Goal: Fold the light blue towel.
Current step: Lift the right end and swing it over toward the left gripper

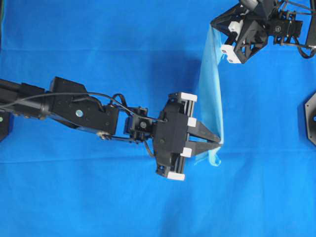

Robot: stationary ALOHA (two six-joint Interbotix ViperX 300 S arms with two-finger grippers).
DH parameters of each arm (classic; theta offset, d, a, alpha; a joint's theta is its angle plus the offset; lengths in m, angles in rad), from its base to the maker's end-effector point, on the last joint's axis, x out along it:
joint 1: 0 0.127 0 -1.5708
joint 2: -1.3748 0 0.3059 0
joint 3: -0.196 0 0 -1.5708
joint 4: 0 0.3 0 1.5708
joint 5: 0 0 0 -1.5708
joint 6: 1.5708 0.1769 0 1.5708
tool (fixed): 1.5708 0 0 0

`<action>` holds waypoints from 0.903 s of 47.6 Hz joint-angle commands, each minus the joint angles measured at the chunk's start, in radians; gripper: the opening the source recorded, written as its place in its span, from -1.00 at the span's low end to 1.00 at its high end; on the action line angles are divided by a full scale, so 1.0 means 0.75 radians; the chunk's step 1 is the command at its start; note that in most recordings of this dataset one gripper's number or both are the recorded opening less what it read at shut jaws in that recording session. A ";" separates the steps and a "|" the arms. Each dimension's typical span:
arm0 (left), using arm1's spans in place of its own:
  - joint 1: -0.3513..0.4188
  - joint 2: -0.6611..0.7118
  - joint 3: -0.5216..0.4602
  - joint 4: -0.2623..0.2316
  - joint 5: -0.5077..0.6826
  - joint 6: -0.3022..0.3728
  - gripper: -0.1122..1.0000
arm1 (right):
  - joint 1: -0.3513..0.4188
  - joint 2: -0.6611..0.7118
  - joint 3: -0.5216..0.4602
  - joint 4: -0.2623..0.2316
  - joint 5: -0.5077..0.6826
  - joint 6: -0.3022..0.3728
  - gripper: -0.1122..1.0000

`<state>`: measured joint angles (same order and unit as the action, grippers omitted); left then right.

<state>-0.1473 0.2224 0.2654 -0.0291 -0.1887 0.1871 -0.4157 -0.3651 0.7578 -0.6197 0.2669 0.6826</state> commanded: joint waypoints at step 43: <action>-0.018 0.235 -0.141 0.000 -0.096 -0.207 -0.76 | -0.027 0.145 0.022 -0.008 -0.092 0.000 -0.78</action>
<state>-0.1396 0.4709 0.1135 -0.0307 -0.2270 0.0598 -0.4203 -0.3252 0.8406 -0.6197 0.2500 0.6826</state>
